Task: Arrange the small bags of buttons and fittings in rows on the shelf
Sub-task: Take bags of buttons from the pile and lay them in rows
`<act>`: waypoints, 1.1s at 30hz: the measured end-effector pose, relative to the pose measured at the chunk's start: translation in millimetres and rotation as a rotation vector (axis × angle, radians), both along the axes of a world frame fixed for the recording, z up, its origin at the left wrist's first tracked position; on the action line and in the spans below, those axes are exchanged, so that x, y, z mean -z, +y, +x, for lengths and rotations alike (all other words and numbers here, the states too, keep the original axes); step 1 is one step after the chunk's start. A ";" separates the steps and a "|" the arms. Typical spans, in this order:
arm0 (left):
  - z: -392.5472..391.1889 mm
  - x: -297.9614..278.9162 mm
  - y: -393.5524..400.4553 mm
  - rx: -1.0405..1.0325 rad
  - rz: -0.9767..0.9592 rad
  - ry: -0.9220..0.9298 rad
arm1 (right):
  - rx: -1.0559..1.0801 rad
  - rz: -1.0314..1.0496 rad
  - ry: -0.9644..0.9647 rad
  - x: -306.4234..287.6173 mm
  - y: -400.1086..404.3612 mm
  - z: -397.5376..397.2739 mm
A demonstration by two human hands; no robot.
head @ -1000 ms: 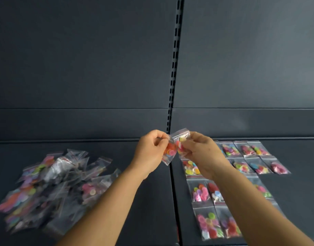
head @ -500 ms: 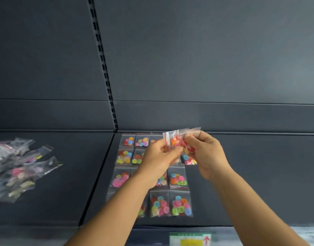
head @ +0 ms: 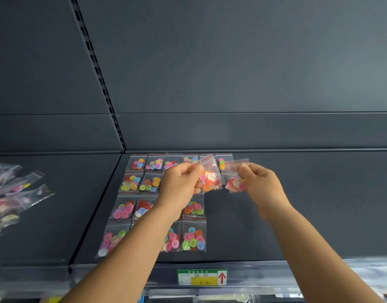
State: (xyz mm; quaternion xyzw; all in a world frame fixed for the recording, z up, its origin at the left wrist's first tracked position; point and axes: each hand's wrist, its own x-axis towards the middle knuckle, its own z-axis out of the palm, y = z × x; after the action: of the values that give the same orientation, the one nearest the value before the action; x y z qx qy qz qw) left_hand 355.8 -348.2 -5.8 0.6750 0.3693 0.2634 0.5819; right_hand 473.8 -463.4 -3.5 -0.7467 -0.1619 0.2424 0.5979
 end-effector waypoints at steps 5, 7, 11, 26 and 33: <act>-1.3 4.0 -5.9 0.112 0.237 0.101 | -0.018 -0.058 -0.155 2.7 -14.0 6.3; 0.0 3.7 -10.1 0.145 0.332 0.109 | -0.047 -0.027 -0.166 4.5 -19.0 6.9; 5.0 7.7 -16.4 0.189 0.318 0.151 | -0.061 -0.067 -0.192 11.1 -25.8 10.7; 12.6 31.2 -17.8 0.222 0.788 0.493 | -0.113 -0.519 -0.645 39.3 -27.5 10.5; 3.7 35.8 -34.7 0.467 0.942 0.581 | -0.405 -0.528 -0.768 36.7 -39.1 5.7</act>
State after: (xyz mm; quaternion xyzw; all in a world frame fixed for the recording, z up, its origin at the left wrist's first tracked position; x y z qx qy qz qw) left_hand 359.5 -382.9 -41.6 0.9679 0.1986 0.0684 0.1381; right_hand 479.5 -502.5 -40.3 -0.8613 -0.4448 0.0940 0.2271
